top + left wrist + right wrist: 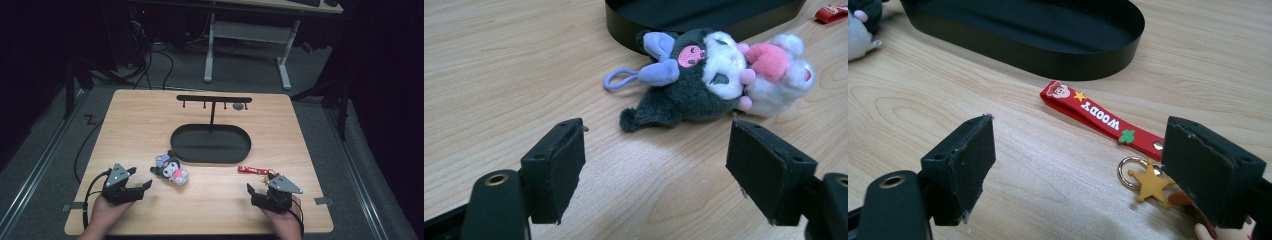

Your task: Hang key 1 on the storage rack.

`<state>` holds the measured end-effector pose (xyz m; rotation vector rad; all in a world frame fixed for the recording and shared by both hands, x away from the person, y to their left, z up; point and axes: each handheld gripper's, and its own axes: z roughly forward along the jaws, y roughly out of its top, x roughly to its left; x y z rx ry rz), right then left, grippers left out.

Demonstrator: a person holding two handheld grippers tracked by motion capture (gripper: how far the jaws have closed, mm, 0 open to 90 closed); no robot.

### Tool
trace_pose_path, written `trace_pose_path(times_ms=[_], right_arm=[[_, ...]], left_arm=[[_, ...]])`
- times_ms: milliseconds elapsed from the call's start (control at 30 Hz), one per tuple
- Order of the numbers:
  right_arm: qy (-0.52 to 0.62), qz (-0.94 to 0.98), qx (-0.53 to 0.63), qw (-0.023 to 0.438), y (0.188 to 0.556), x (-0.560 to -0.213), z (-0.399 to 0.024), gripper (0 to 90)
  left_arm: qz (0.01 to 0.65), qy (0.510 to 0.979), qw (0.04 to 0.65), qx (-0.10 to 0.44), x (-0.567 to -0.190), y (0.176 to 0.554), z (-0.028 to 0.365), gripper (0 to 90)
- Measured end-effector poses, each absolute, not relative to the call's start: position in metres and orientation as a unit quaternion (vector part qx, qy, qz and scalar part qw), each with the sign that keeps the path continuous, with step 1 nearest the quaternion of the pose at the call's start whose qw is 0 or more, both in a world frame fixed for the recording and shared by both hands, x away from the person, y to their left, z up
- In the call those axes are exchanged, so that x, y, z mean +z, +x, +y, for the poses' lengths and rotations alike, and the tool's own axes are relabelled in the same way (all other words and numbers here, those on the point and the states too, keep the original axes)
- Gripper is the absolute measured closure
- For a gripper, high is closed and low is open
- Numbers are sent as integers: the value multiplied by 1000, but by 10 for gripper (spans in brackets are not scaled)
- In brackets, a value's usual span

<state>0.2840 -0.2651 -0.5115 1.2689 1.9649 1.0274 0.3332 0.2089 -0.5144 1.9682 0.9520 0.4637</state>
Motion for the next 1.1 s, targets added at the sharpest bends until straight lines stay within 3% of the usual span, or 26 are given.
trace_pose_path(times_ms=[567, 1100], right_arm=[[485, 757, 350, 261, 286, -513, -265, 148], [497, 784, 313, 199, 282, -506, -271, 171]], left_arm=[[376, 797, 435, 185, -514, 333, 207, 239], [364, 804, 435, 180, -514, 332, 204, 239]])
